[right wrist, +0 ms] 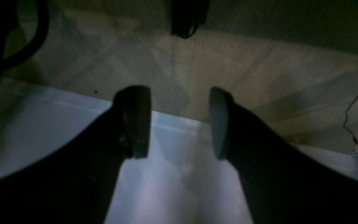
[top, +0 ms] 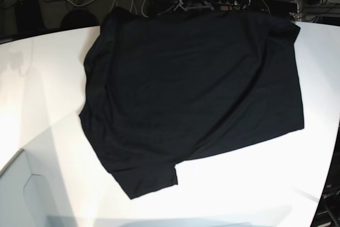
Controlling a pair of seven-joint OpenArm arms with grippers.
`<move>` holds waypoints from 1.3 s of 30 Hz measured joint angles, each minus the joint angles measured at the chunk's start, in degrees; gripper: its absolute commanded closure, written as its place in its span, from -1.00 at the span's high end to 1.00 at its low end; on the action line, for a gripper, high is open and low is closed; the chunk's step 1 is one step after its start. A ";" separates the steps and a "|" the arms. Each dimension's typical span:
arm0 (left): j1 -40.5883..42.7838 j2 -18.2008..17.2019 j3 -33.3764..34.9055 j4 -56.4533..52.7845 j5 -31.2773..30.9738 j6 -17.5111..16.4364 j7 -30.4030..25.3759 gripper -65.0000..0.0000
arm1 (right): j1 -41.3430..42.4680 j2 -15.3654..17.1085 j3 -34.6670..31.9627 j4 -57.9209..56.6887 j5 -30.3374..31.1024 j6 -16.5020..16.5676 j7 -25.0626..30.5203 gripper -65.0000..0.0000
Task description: Fold the T-shirt properly
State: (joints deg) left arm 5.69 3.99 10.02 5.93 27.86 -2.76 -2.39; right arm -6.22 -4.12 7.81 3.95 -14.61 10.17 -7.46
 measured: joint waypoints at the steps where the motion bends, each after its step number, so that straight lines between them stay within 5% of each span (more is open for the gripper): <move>1: 0.00 0.00 0.00 0.00 0.00 0.00 0.02 -0.20 | 0.00 -0.02 0.00 0.00 0.00 0.00 0.00 -0.07; 39: -2.60 0.85 0.28 -1.03 2.78 -1.68 3.45 -0.20 | 0.17 -0.02 0.04 0.00 -0.11 0.02 -0.22 -0.07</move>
State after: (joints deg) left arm 3.09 4.84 10.31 4.91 30.63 -4.45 1.06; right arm -6.04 -4.14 7.86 3.95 -14.72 10.20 -7.68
